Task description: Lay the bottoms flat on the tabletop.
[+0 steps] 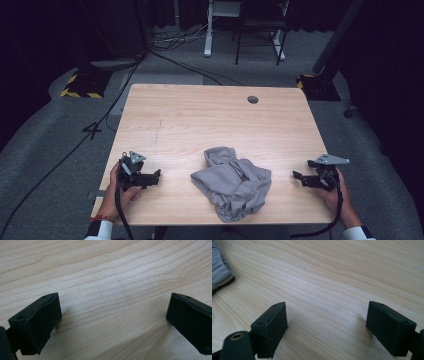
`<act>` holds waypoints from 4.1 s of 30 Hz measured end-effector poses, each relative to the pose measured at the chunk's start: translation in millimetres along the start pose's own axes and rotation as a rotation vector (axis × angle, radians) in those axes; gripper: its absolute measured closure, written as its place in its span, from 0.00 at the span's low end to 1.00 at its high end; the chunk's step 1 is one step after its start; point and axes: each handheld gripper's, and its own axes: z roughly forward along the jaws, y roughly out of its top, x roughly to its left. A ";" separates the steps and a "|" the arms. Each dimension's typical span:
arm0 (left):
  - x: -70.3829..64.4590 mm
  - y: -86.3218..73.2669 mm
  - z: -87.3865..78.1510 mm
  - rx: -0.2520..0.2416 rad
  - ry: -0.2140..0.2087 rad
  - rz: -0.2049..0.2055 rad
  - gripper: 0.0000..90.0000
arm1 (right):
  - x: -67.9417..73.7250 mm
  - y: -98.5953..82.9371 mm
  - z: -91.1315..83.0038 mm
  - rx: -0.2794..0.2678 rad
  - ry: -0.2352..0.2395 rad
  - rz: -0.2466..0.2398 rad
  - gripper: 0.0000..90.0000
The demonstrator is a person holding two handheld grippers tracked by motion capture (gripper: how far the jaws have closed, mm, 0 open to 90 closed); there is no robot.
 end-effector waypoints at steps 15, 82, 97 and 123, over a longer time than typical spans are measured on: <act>-14.0 -6.1 -7.6 -0.011 -0.116 0.144 0.13 | 1.2 2.2 -1.2 0.020 0.020 -0.027 0.22; -133.1 33.4 -15.8 -0.109 -0.272 0.453 0.28 | 36.2 88.7 39.0 -0.032 -0.001 -0.109 0.40; -128.0 69.6 42.9 -0.016 -0.220 0.481 0.58 | 55.2 81.5 69.6 0.065 0.058 -0.171 0.48; -99.9 -1.3 -27.1 0.007 -0.219 0.353 0.47 | -2.8 71.3 55.1 0.083 -0.198 -0.011 0.47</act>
